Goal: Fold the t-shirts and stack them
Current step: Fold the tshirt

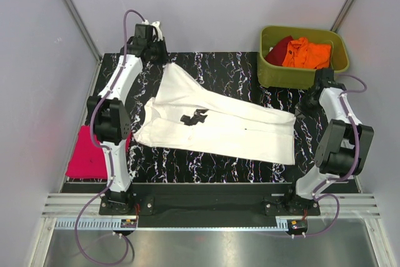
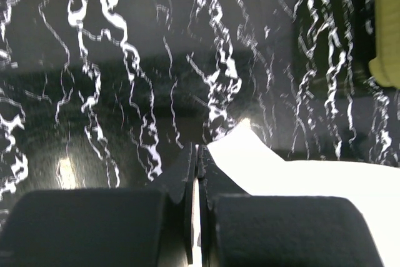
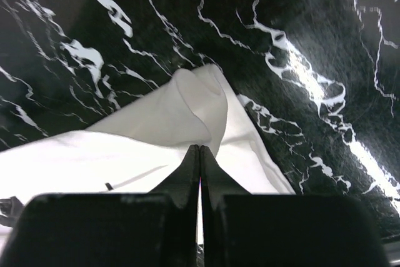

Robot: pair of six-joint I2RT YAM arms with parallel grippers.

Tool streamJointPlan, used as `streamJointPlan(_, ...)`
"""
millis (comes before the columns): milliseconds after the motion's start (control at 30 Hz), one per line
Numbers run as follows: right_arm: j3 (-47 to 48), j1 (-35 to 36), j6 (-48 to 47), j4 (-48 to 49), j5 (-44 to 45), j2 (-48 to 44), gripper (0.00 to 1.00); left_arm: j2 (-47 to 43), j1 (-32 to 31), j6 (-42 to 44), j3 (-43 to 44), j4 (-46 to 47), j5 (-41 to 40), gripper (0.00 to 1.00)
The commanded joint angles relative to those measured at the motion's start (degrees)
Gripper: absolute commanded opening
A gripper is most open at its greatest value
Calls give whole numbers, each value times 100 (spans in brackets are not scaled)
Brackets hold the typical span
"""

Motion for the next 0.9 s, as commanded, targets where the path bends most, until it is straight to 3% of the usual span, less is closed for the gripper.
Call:
streamJointPlan(0, 614, -24, 37, 247, 71, 188, 0, -217, 86, -38, 313, 742, 254, 0)
streamJointPlan(400, 1301, -24, -86, 1073, -87, 909, 0, 205, 191, -241, 471, 1711, 544, 0)
streamJointPlan(733, 1231, -24, -253, 1004, -27, 1016, 0, 214, 218, 146, 419, 1456, 597, 0)
streamJointPlan(867, 1214, -24, -288, 767, 219, 963, 0, -181, 218, 50, -151, 1255, 213, 0)
